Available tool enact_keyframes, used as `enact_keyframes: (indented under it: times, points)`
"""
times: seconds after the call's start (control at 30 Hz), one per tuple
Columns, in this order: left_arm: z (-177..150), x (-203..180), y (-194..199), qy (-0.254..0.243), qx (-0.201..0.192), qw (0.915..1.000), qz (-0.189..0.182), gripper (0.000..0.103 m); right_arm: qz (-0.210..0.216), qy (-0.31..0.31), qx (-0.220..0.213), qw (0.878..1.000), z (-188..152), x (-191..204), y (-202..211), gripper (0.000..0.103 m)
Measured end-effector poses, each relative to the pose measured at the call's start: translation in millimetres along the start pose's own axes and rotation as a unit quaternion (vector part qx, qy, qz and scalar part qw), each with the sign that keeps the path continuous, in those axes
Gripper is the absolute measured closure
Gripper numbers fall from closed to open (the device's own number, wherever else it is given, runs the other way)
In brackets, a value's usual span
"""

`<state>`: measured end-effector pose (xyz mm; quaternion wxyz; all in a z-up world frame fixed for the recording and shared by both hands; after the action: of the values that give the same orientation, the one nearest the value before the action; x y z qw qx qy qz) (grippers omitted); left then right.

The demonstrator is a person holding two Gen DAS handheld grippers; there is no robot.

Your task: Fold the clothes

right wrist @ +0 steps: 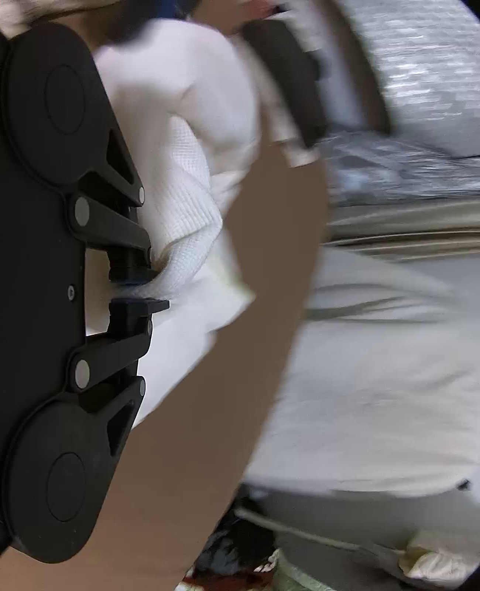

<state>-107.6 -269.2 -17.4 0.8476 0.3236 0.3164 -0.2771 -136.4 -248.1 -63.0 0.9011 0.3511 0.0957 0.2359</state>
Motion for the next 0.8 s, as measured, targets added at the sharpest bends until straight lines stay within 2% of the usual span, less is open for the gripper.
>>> enact_keyframes:
  times: [0.07, 0.1, 0.13, 0.17, 0.2, 0.27, 0.33, 0.4, 0.43, 0.5, 0.53, 0.57, 0.63, 0.7, 0.77, 0.8]
  points:
    - [-27, 4, -24, 0.04, 0.052, 0.9977, -0.015, 0.086, -0.002, -0.022, 0.069, 0.997, -23, -14, -9, 0.093]
    - [-42, 8, -37, 0.046, 0.079, 0.9958, -0.002, 0.086, -0.002, -0.035, 0.101, 0.994, -36, -20, -14, 0.091]
    - [-55, 13, -47, 0.042, 0.105, 0.9933, 0.026, 0.086, -0.011, -0.051, 0.124, 0.991, -47, -27, -18, 0.089]
    - [-66, 19, -55, 0.037, 0.129, 0.9893, 0.057, 0.086, -0.014, -0.063, 0.137, 0.989, -56, -30, -20, 0.084]
    - [-75, 24, -60, 0.034, 0.147, 0.9855, 0.078, 0.086, -0.01, -0.066, 0.131, 0.989, -60, -29, -16, 0.084]
    - [-75, 25, -56, 0.034, 0.148, 0.9851, 0.08, 0.086, 0.007, -0.071, 0.112, 0.991, -58, -27, -8, 0.084]
    - [-62, 19, -42, 0.016, 0.118, 0.9905, 0.068, 0.079, 0.041, -0.082, 0.076, 0.993, -46, -21, 0, 0.082]
    - [-44, 15, -18, -0.007, 0.064, 0.9957, 0.067, 0.056, 0.078, -0.088, 0.039, 0.992, -33, -14, 7, 0.068]
    - [-34, 13, -5, -0.02, 0.034, 0.9969, 0.068, 0.051, 0.094, -0.088, 0.025, 0.991, -30, -9, 9, 0.065]
    - [-15, 9, 22, -0.044, -0.026, 0.9963, 0.069, 0.033, 0.124, -0.089, -0.003, 0.988, -24, -1, 14, 0.06]
    - [-7, 16, 31, -0.042, -0.05, 0.9945, 0.083, 0.027, 0.14, -0.089, -0.017, 0.986, -21, 3, 17, 0.057]
    - [1, 27, 38, -0.033, -0.07, 0.9917, 0.103, 0.02, 0.148, -0.082, -0.014, 0.985, -23, 11, 13, 0.052]
    - [8, 57, 45, 0.001, -0.098, 0.9834, 0.153, 0.02, 0.166, -0.073, 0.0, 0.983, -29, 24, 8, 0.05]
    - [7, 88, 43, 0.072, -0.097, 0.9777, 0.172, 0.02, 0.188, -0.07, 0.026, 0.979, -37, 44, -6, 0.049]
    - [3, 120, 38, 0.147, -0.089, 0.9684, 0.182, 0.02, 0.206, -0.055, 0.043, 0.976, -43, 67, -17, 0.048]
    - [-2, 132, 33, 0.178, -0.078, 0.9637, 0.183, 0.02, 0.214, -0.043, 0.047, 0.975, -46, 79, -22, 0.042]
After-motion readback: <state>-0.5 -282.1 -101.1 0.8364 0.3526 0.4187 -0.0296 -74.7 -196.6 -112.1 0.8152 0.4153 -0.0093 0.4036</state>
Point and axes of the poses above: each gripper's, at about its wrist camera, not at the fingertips, and y roughly against the way its jaws point, x to its left, z to its top, the point moved 6 cm from there along -y, roughly the way its jaws point, and after that the axes turned 1 degree about y, right-handed, at the moved point
